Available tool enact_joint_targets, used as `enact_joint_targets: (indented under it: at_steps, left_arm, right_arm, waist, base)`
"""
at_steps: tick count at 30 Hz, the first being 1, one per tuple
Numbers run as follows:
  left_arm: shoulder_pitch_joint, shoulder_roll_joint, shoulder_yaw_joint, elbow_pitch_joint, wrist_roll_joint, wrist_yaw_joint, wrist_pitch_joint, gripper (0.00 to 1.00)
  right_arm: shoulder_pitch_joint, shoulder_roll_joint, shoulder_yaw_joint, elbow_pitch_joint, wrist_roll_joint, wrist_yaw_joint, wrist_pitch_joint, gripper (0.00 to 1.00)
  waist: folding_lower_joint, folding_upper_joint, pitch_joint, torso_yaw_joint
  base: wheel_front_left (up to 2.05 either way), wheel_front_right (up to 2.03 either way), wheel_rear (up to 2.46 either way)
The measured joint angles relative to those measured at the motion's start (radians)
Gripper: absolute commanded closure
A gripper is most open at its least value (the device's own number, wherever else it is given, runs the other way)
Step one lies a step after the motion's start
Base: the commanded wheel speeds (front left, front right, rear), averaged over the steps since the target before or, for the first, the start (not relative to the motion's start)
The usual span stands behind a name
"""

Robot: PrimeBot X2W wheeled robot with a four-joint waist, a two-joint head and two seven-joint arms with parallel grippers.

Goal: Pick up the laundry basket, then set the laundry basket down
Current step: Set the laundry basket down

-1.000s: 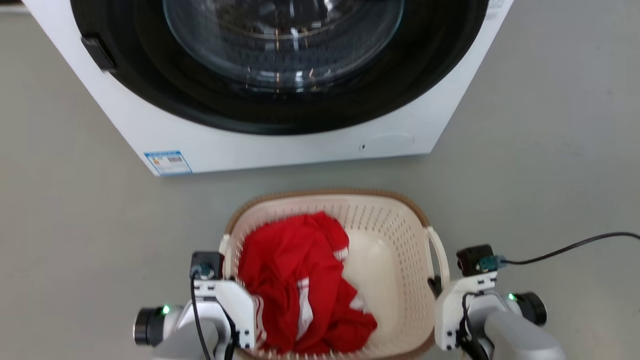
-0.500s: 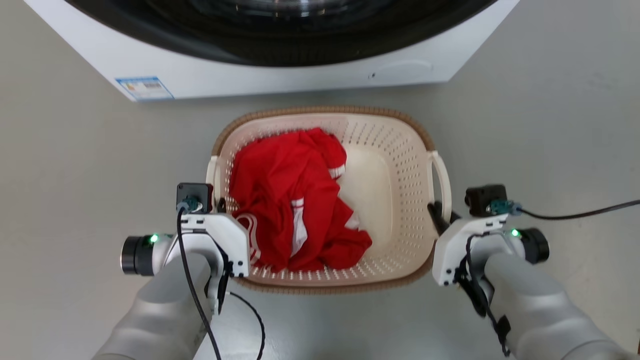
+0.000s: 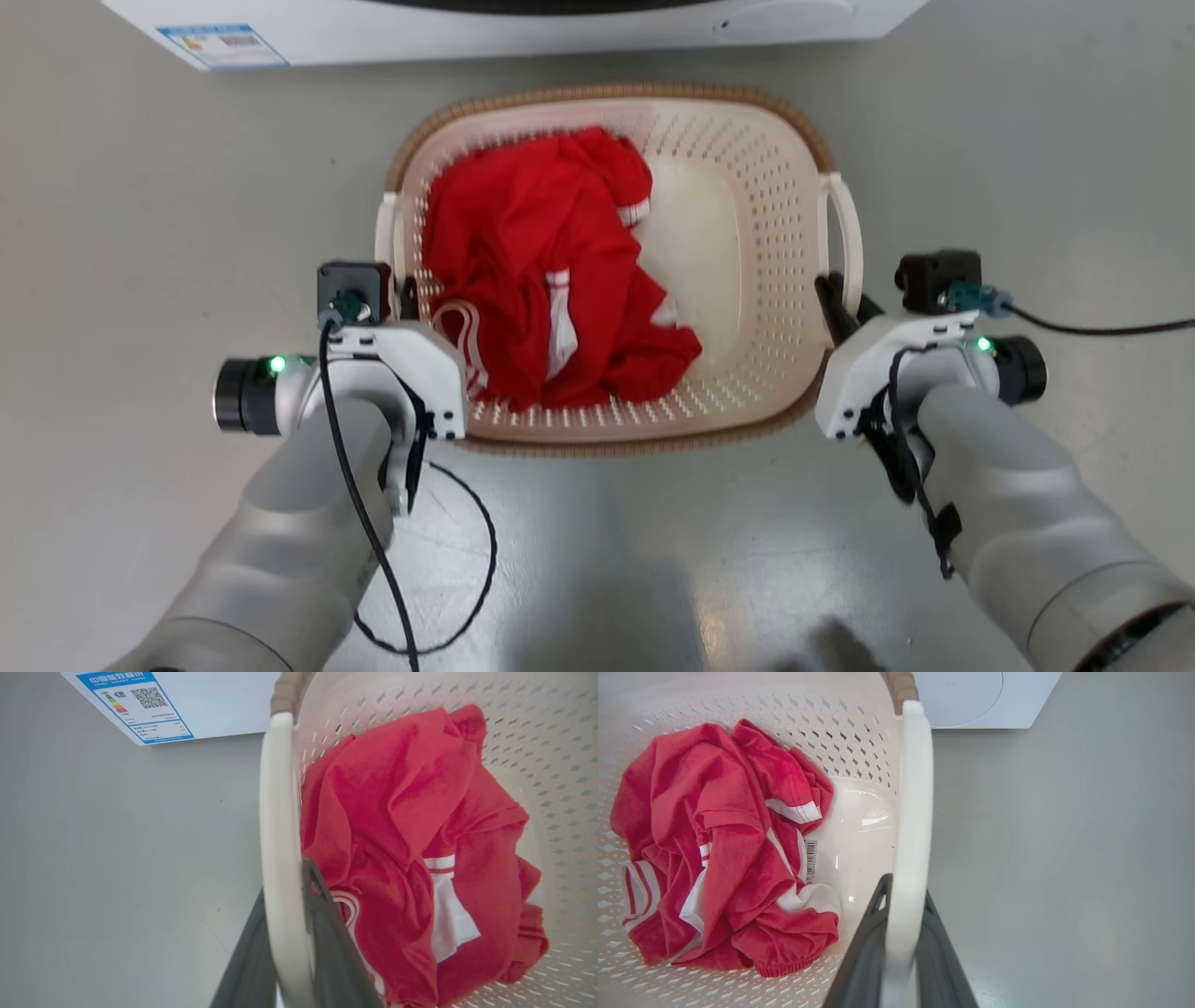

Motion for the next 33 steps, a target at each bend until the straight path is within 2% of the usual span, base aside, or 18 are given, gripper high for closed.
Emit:
enact_joint_targets:
  at_steps: [19, 33]
  left_arm:
    - [-0.067, -0.013, 0.190, -0.044, 0.212, -0.002, 0.000, 1.00]
    - [-0.077, -0.037, 0.307, -0.051, 0.318, -0.026, 0.000, 1.00]
  right_arm:
    - [-0.058, 0.000, -0.199, -0.027, -0.198, 0.000, -0.011, 1.00]
    - [-0.070, 0.000, -0.329, -0.050, -0.324, 0.000, -0.011, 1.00]
  waist:
    - [0.0000, 0.0000, 0.150, 0.015]
    - [0.0000, 0.0000, 0.190, 0.023]
  base:
    - [0.00, 0.00, 0.00]
    - [0.00, 0.00, 0.00]
